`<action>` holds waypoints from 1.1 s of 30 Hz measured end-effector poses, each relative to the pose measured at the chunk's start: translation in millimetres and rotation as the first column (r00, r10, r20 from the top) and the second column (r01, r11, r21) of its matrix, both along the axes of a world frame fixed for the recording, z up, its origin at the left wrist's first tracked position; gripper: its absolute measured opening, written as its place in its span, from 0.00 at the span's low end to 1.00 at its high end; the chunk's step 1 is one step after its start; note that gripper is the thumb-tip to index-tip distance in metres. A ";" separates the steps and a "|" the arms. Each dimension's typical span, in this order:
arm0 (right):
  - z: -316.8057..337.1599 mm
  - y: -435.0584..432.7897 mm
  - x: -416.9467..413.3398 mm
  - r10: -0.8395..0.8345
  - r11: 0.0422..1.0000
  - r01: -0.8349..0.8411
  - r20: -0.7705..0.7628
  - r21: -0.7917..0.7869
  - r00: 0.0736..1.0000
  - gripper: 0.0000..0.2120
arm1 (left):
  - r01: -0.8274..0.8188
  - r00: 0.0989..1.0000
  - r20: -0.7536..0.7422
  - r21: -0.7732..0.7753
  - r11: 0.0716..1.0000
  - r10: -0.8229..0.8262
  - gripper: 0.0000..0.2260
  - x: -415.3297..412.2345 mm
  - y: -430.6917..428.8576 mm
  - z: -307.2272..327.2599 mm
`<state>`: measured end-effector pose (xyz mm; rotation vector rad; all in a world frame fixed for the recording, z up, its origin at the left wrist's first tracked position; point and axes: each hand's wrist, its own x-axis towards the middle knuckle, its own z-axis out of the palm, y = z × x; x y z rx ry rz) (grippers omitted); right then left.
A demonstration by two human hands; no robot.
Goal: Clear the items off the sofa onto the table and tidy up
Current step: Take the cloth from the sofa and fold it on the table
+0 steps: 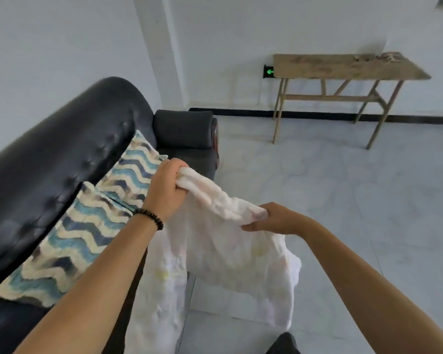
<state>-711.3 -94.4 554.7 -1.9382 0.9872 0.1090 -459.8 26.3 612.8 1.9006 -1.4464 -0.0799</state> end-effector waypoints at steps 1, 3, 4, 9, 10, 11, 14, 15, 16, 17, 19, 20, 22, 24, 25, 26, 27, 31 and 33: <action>8.6 -16.2 -12.7 -0.032 0.998 0.028 0.070 0.057 0.997 0.17 | 0.017 1.000 -0.001 0.014 1.000 -0.017 0.12 -10.6 -23.7 1.3; 27.1 -50.5 -39.2 -0.114 0.991 0.096 0.205 0.095 0.972 0.14 | 0.051 0.999 0.007 0.050 0.997 -0.051 0.14 -31.2 -70.6 1.2; 34.5 -70.6 -52.3 -0.165 0.986 0.152 0.266 0.071 0.950 0.15 | 0.065 0.998 0.011 0.072 0.995 -0.066 0.15 -40.8 -92.7 0.0; 69.1 -186.5 -100.0 -0.387 0.844 0.520 0.524 -0.129 0.759 0.20 | 0.087 0.996 -0.023 0.192 0.978 -0.084 0.16 -83.5 -186.8 -7.1; 78.4 -207.7 -103.8 -0.367 0.811 0.543 0.533 -0.218 0.762 0.20 | 0.099 0.995 -0.037 0.239 0.966 -0.093 0.16 -92.4 -202.6 -8.5; 86.7 -227.9 -105.1 -0.340 0.786 0.546 0.534 -0.291 0.774 0.19 | 0.113 0.994 -0.038 0.292 0.950 -0.106 0.14 -101.3 -219.4 -10.4; 97.0 -285.0 -98.2 -0.297 0.774 0.545 0.574 -0.323 0.763 0.17 | 0.163 0.986 -0.110 0.431 0.887 -0.128 0.12 -115.0 -275.5 -19.9; 98.4 -302.7 -93.9 -0.291 0.778 0.547 0.592 -0.311 0.751 0.17 | 0.213 0.967 -0.228 0.497 0.841 -0.111 0.15 -113.8 -297.2 -27.7; 97.5 -321.6 -88.9 -0.285 0.780 0.546 0.604 -0.305 0.744 0.17 | 0.278 0.929 -0.361 0.555 0.784 -0.074 0.20 -111.5 -318.7 -35.2; 96.6 -339.7 -83.7 -0.277 0.782 0.542 0.607 -0.308 0.745 0.17 | 0.343 0.881 -0.472 0.600 0.723 -0.027 0.27 -109.3 -339.7 -42.0; 93.6 -379.7 -74.7 -0.272 0.782 0.534 0.596 -0.320 0.756 0.17 | 0.424 0.819 -0.573 0.618 0.662 0.010 0.35 -104.8 -385.5 -57.6; 92.0 -400.7 -72.0 -0.277 0.776 0.537 0.587 -0.330 0.761 0.17 | 0.439 0.798 -0.603 0.593 0.675 0.011 0.34 -103.7 -409.6 -63.5; 90.5 -445.6 -71.0 -0.319 0.753 0.563 0.558 -0.342 0.766 0.18 | 0.428 0.762 -0.648 0.501 0.752 -0.001 0.26 -100.5 -462.9 -68.7; 96.9 -490.5 -77.6 -0.395 0.733 0.584 0.481 -0.350 0.783 0.18 | 0.425 0.740 -0.672 0.421 0.801 -0.040 0.17 -87.7 -519.3 -62.3; 101.4 -510.2 -83.9 -0.419 0.743 0.564 0.407 -0.359 0.811 0.18 | 0.452 0.721 -0.689 0.385 0.805 -0.075 0.17 -79.0 -545.0 -55.3; 105.6 -529.1 -90.8 -0.421 0.772 0.522 0.323 -0.364 0.848 0.17 | 0.514 0.679 -0.720 0.329 0.792 -0.142 0.19 -69.7 -569.3 -45.6; 110.0 -546.2 -97.6 -0.408 0.810 0.468 0.235 -0.352 0.882 0.15 | 0.577 0.625 -0.751 0.262 0.773 -0.212 0.24 -60.8 -593.3 -34.1; 105.1 -606.5 -109.0 -0.392 0.896 0.392 0.044 -0.209 0.919 0.14 | 0.667 0.358 -0.867 -0.022 0.744 -0.347 0.20 -49.3 -692.6 16.0; 94.9 -636.9 -102.6 -0.376 0.911 0.373 0.016 -0.174 0.926 0.21 | 0.634 0.402 -0.813 -0.085 0.769 -0.422 0.11 -59.6 -739.1 38.0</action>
